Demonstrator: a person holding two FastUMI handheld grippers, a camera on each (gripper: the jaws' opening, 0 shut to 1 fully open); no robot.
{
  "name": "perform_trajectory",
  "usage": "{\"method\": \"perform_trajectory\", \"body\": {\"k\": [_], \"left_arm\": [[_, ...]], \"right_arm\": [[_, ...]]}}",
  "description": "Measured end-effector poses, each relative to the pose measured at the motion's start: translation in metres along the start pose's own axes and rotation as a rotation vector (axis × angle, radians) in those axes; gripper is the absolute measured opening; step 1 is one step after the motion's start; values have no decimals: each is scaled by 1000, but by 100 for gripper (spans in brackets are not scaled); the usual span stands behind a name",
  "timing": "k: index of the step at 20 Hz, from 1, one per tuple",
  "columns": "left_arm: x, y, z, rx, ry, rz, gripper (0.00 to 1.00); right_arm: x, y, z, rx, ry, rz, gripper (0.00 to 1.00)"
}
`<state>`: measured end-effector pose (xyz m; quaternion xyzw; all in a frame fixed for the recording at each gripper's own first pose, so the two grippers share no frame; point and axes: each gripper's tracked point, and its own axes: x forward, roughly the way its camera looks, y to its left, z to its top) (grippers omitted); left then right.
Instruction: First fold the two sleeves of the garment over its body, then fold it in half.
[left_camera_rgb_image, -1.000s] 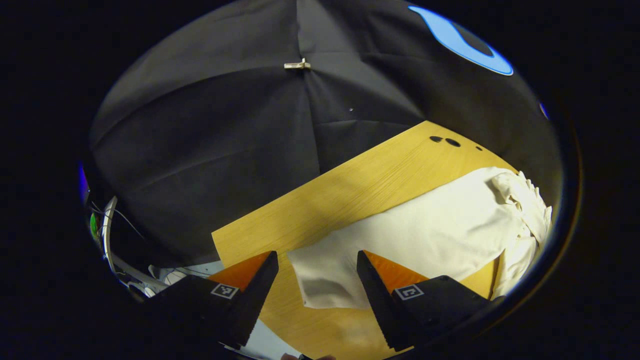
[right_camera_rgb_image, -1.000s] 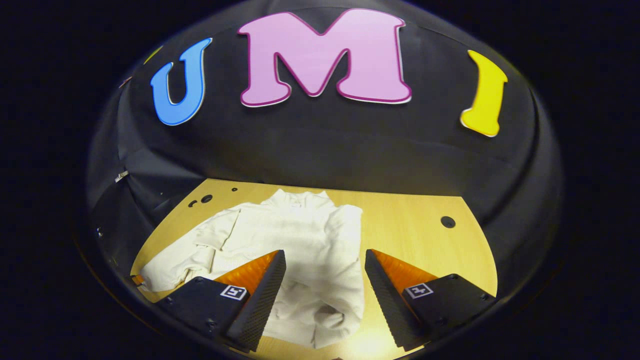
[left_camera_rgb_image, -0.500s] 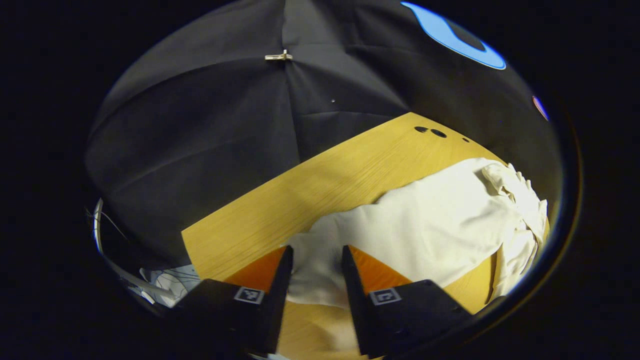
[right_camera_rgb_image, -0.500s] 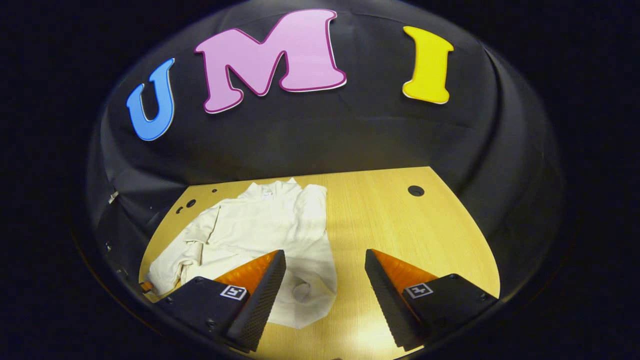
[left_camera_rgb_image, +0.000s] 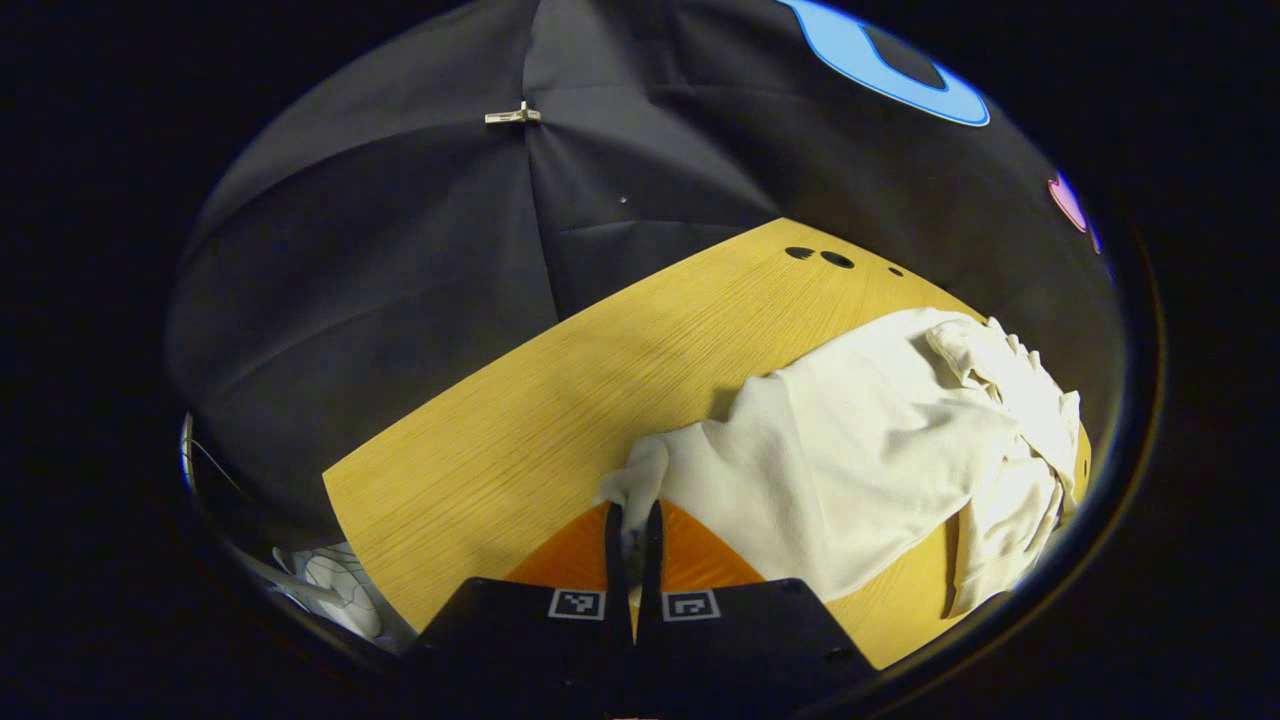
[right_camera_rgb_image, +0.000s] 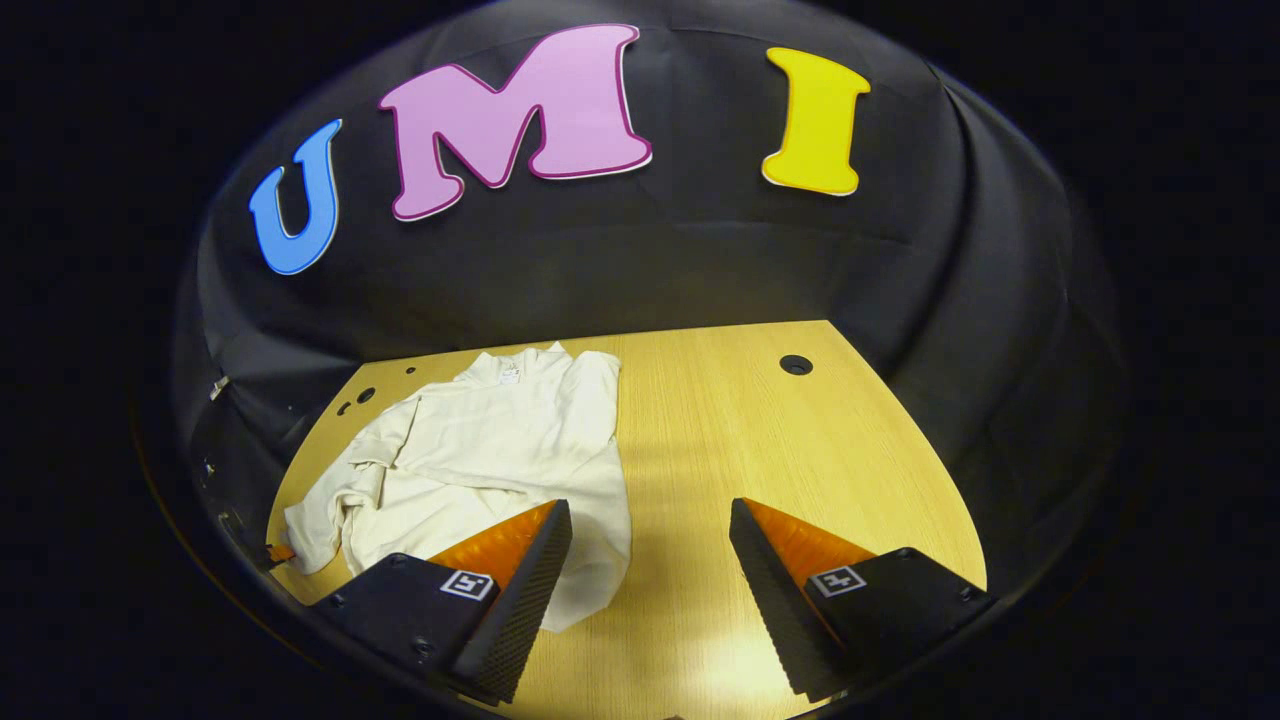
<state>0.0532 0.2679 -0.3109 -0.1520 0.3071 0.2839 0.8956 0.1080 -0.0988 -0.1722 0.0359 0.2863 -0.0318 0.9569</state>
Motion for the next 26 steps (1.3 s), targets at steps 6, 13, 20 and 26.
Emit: {"method": "perform_trajectory", "body": {"k": [6, 13, 20, 26], "left_arm": [[-13, -21, 50, -100, -42, -32, 6], [-9, -67, 160, -77, -153, -88, 6], [-29, -208, 261, 57, -329, -251, 6], [-69, -348, 260, 205, -418, -414, 6]], "right_arm": [[2, -23, 0, 41, -5, -17, 98], [8, -42, -12, 81, 14, -21, 98], [16, -70, -17, 118, 23, -41, 99], [21, -95, -18, 155, 32, -65, 99]]}}
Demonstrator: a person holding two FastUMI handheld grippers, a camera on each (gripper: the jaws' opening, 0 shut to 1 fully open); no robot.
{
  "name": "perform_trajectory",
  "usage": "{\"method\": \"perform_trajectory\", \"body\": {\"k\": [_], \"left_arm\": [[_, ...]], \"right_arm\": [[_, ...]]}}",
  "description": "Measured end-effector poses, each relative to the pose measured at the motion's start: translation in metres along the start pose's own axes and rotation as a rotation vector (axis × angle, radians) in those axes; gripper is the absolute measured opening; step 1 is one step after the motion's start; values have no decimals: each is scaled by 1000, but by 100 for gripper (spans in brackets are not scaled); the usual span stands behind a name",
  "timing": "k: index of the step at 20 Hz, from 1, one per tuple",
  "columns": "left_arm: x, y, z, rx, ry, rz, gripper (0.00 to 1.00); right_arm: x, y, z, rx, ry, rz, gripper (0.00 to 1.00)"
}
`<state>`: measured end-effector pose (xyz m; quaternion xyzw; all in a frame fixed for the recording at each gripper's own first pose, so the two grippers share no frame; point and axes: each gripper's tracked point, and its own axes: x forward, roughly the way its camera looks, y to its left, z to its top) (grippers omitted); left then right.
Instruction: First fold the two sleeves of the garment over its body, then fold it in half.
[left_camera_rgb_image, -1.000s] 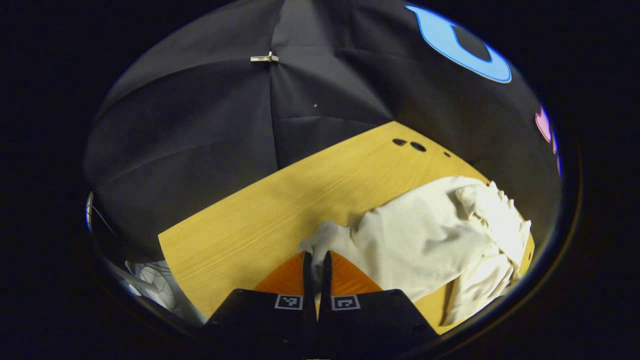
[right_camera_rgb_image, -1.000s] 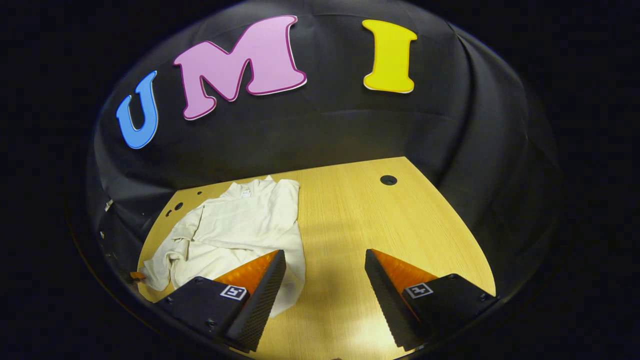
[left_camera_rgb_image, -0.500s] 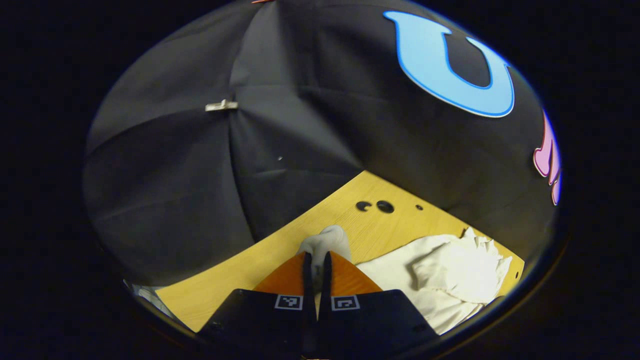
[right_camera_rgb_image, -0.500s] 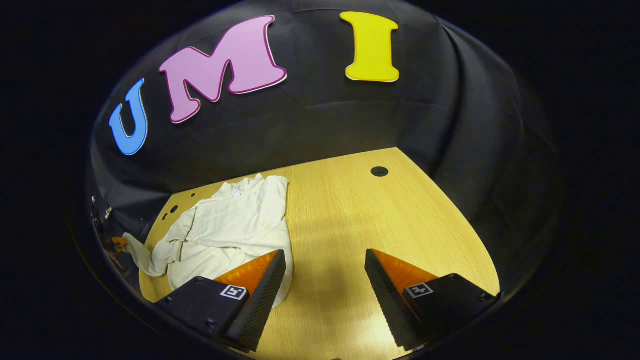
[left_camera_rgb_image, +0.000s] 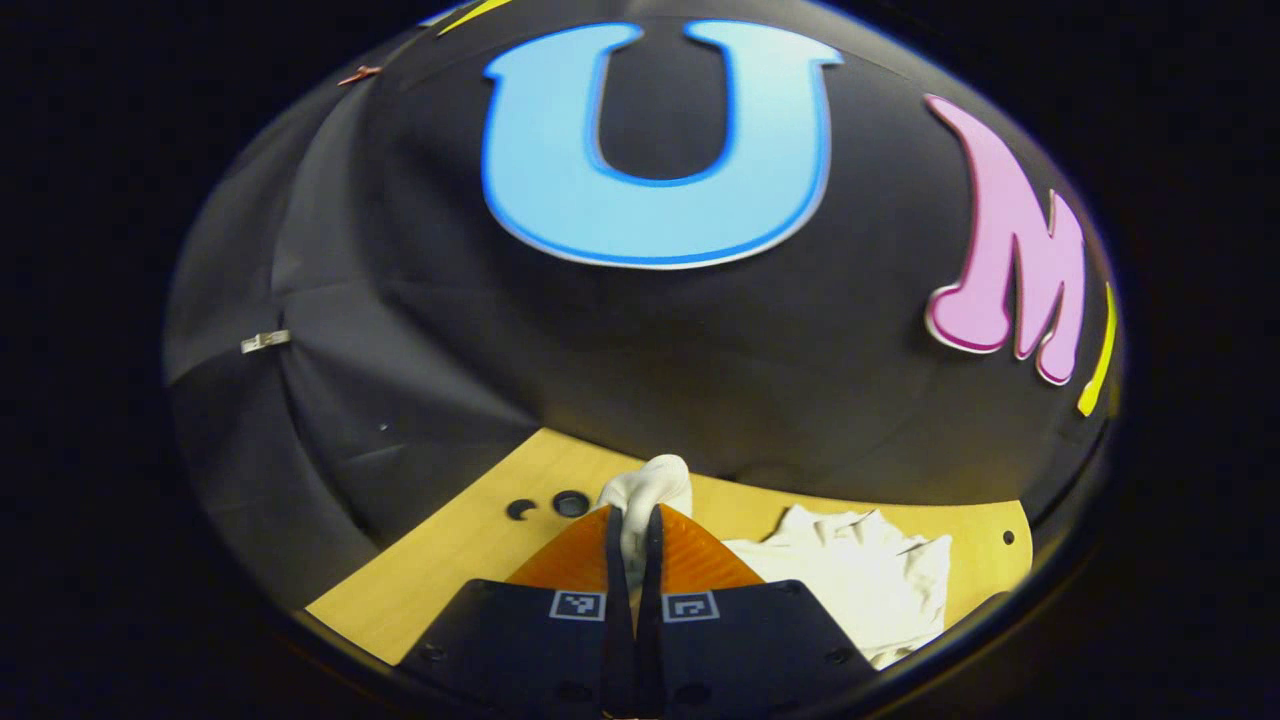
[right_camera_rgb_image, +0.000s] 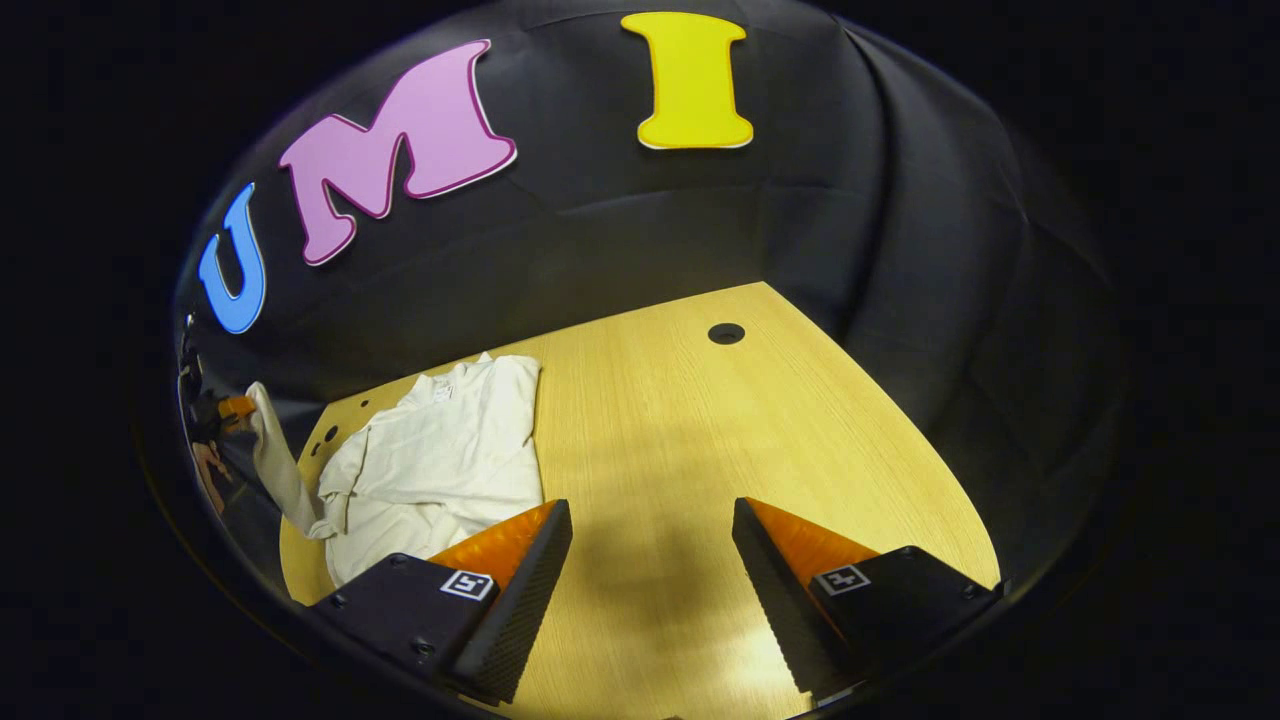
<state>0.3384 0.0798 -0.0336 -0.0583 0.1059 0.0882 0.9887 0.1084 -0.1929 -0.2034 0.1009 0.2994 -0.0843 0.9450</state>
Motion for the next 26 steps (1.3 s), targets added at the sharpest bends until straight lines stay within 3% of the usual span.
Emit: {"method": "perform_trajectory", "body": {"k": [9, 17, 18, 19, 21, 24, 26], "left_arm": [[-4, -215, -30, 79, 6, -296, 6], [-12, -318, -102, 74, 140, -447, 9], [-15, -326, -109, 75, 159, -467, 16], [-16, -329, -115, 79, 173, -472, 17], [-26, -329, -121, 90, 179, -483, 44], [-40, -298, -128, 156, 162, -450, 99], [-52, -262, -138, 190, 167, -415, 100]], "right_arm": [[10, -38, 0, 28, 26, -51, 99], [19, -45, -3, 34, 59, -39, 99], [20, -44, -4, 37, 61, -33, 99], [19, -42, -5, 37, 64, -28, 99], [18, -39, -7, 31, 64, -20, 99], [14, -18, -11, 31, 59, -4, 99], [12, 0, -19, 31, 73, 19, 99]]}}
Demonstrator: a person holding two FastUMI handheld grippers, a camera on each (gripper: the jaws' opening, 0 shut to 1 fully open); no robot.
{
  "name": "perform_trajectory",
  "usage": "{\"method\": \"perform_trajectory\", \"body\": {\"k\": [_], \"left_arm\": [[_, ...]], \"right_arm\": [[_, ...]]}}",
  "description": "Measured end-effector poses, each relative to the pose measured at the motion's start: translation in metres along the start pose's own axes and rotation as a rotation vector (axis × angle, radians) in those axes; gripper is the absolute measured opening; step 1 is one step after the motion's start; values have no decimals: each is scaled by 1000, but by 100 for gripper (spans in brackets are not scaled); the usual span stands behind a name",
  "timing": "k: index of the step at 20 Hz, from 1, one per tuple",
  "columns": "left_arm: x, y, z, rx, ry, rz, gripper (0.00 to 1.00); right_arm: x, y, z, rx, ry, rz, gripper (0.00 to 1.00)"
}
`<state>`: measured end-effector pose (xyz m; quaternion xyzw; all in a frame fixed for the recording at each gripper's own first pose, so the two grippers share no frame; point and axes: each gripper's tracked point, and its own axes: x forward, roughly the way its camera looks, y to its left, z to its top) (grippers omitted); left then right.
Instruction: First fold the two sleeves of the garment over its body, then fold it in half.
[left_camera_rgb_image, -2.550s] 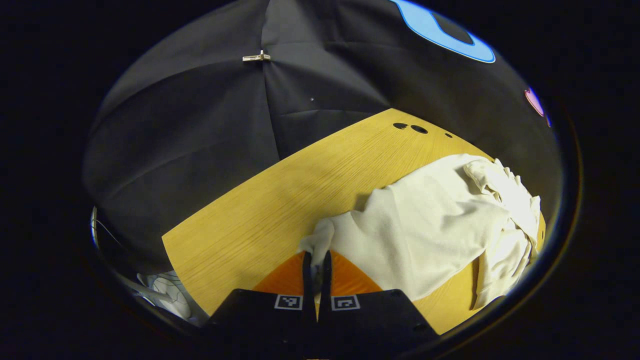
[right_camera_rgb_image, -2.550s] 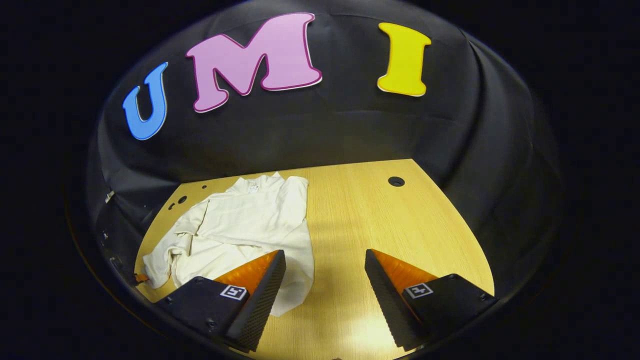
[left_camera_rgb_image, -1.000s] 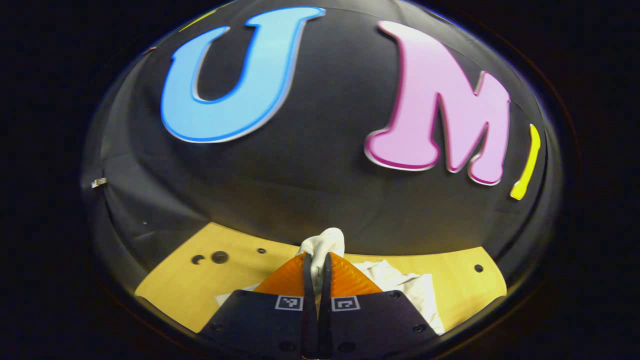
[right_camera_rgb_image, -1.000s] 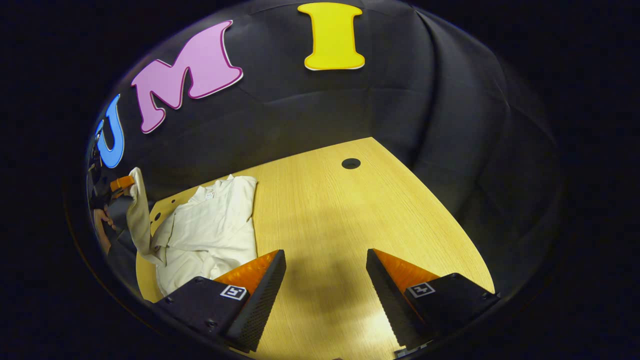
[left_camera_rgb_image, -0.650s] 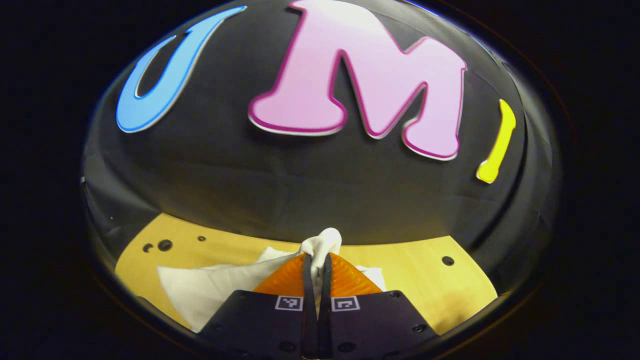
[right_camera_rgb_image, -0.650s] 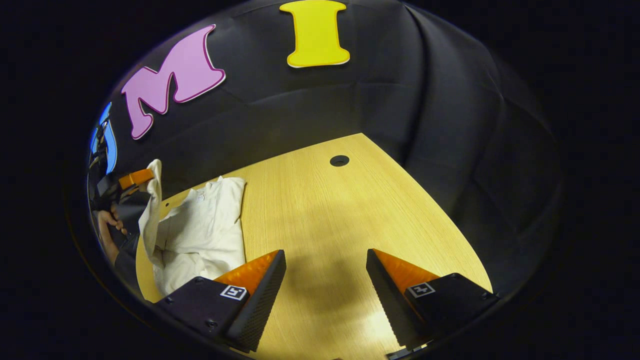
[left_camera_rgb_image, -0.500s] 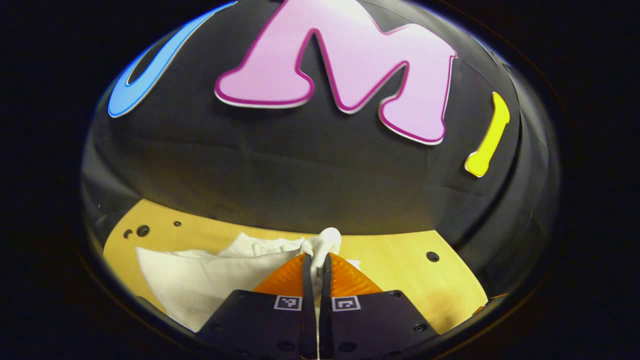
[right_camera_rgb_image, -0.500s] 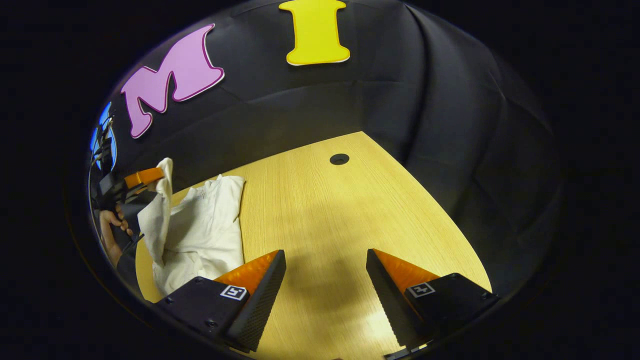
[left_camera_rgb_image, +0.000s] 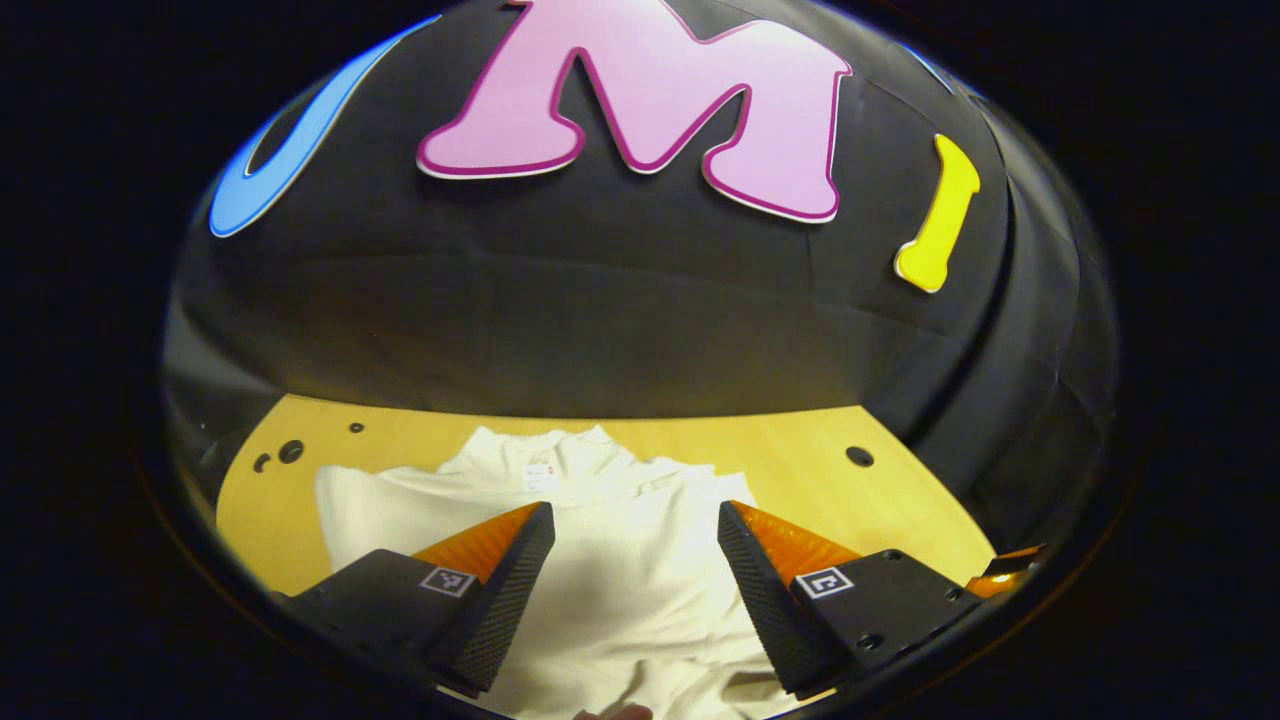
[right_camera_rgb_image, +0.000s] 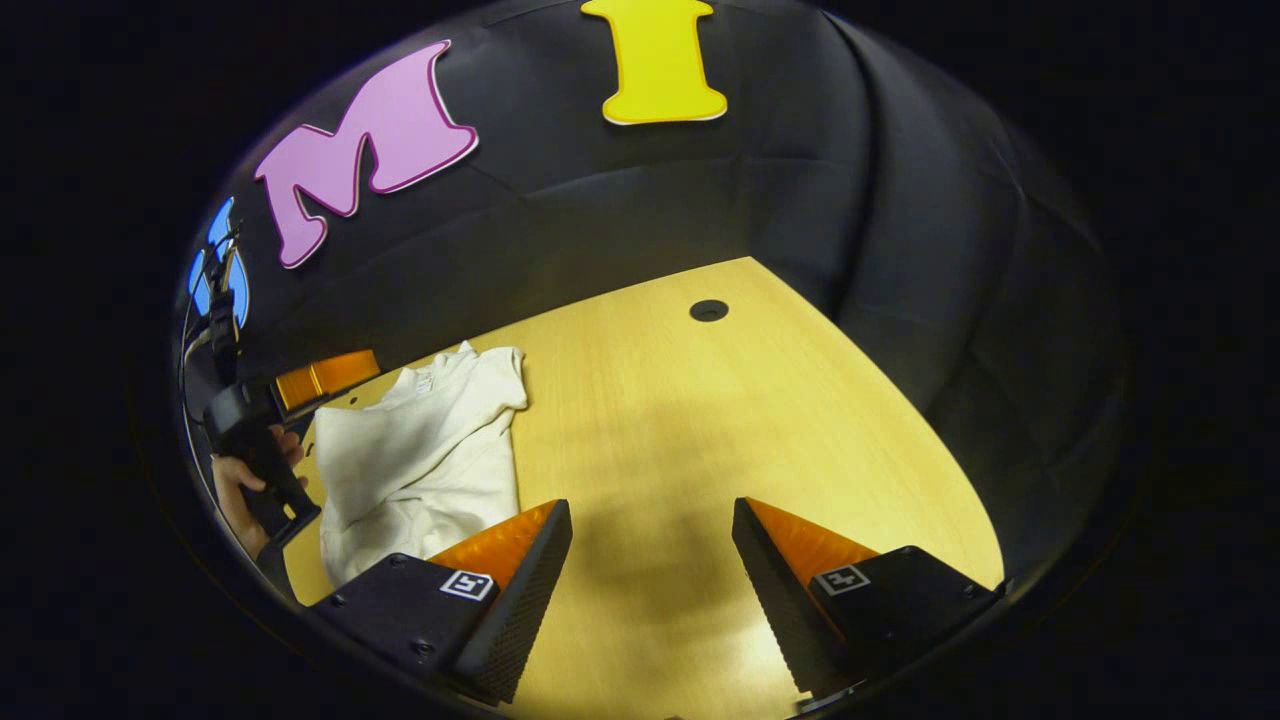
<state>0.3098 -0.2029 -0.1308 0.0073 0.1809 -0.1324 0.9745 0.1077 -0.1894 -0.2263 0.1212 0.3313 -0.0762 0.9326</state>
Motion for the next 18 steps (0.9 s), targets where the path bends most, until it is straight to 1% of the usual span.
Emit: {"method": "perform_trajectory", "body": {"k": [3, 4, 5, 8, 9, 12, 13, 14, 18], "left_arm": [[-43, 47, -33, 6, 34, 64, 100], [-59, 65, -45, 10, 45, 92, 100], [-88, 97, -71, 3, 74, 141, 100], [-126, 134, -114, -70, 144, 193, 100], [-137, 144, -129, -99, 166, 217, 100], [-159, 156, -164, -141, 229, 256, 98], [-167, 165, -179, -152, 246, 265, 92], [-174, 172, -191, -163, 261, 272, 98], [-186, 171, -228, -249, 327, 263, 98]], "right_arm": [[-1, 29, -13, -25, 15, 34, 99], [-1, 46, -18, -35, 20, 56, 99], [-1, 65, -30, -50, 40, 85, 99], [2, 105, -55, -87, 85, 149, 99], [3, 116, -63, -97, 98, 166, 99], [6, 137, -88, -137, 141, 198, 99], [9, 141, -95, -149, 155, 202, 99], [11, 143, -102, -159, 168, 202, 99], [23, 147, -122, -169, 201, 187, 99]]}}
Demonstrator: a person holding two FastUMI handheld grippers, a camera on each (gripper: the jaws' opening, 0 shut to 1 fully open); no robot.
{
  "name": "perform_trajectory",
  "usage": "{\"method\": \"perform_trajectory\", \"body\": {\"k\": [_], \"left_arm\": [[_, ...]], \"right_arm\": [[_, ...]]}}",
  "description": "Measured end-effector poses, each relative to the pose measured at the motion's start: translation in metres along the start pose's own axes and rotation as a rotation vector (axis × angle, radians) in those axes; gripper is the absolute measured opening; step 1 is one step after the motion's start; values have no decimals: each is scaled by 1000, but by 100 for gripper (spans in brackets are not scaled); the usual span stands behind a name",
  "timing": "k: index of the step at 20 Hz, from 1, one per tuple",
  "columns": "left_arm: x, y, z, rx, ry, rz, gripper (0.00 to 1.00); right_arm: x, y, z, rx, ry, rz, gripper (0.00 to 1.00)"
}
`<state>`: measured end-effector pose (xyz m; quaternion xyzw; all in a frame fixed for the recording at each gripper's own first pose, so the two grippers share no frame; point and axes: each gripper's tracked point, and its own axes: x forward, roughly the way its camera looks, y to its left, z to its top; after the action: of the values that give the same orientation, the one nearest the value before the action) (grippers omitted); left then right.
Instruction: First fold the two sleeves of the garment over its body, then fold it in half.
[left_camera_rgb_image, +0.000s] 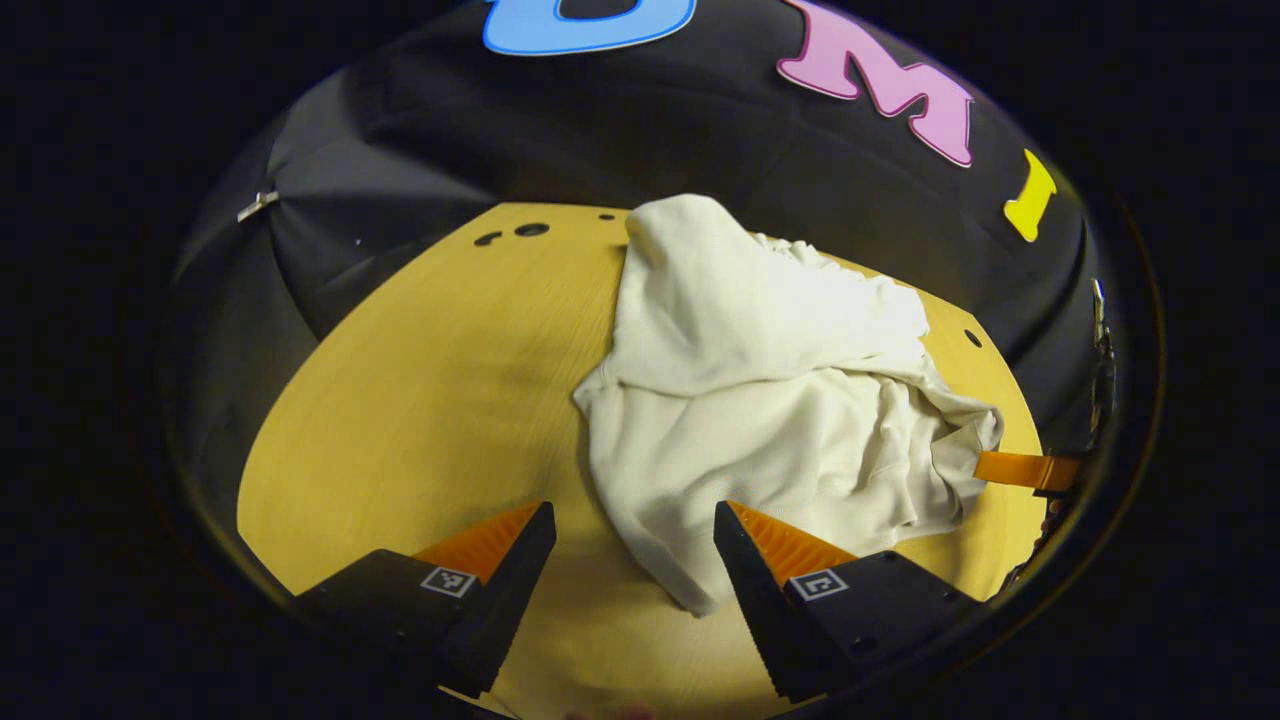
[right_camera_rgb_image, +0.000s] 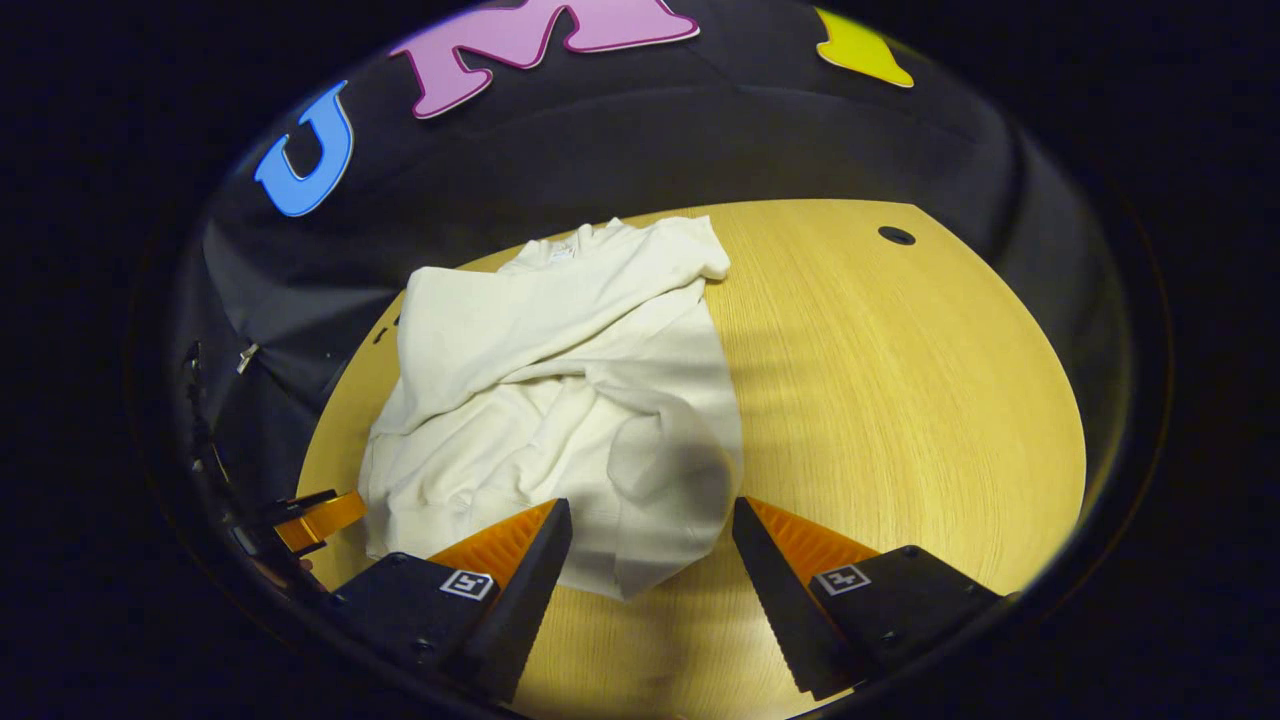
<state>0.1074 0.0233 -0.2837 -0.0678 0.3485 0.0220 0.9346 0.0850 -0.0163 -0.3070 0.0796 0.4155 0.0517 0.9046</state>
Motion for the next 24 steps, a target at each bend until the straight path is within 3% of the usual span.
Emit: {"method": "perform_trajectory", "body": {"k": [4, 11, 12, 13, 14, 16, 17, 18, 19, 20, 21, 22, 24], "left_arm": [[13, -5, -19, -37, 46, -3, 98], [20, -13, -16, 128, 40, 37, 99], [23, -17, -19, 128, 44, 29, 94], [24, -20, -18, 130, 36, 27, 87], [25, -24, -21, 135, 34, 22, 80], [25, -34, -21, 146, 26, 5, 58], [26, -36, -22, 161, 22, 5, 46], [25, -40, -23, 171, 16, -3, 39], [24, -41, -22, 176, 17, 5, 25], [23, -43, -22, 183, 9, 9, 20], [25, -43, -22, 185, 4, 12, 13], [24, -44, -21, 185, 0, 11, 10], [21, -45, -23, 176, 14, 2, 7]], "right_arm": [[14, -2, -8, -15, 27, -23, 99], [28, 0, -13, -22, 34, -64, 99], [29, -5, -16, -33, 47, -88, 99], [29, -11, -13, -42, 37, -113, 92], [31, -13, -15, -28, 45, -126, 77], [31, -18, -15, -8, 60, -145, 69], [32, -17, -13, 4, 61, -146, 47], [32, -15, -14, 2, 68, -141, 47], [32, -15, -14, 7, 71, -142, 46], [33, -13, -14, 2, 67, -137, 25], [33, -12, -14, -14, 61, -128, 24], [33, -8, -16, -30, 58, -97, 15], [33, -3, -17, -31, 69, -37, 8]]}}
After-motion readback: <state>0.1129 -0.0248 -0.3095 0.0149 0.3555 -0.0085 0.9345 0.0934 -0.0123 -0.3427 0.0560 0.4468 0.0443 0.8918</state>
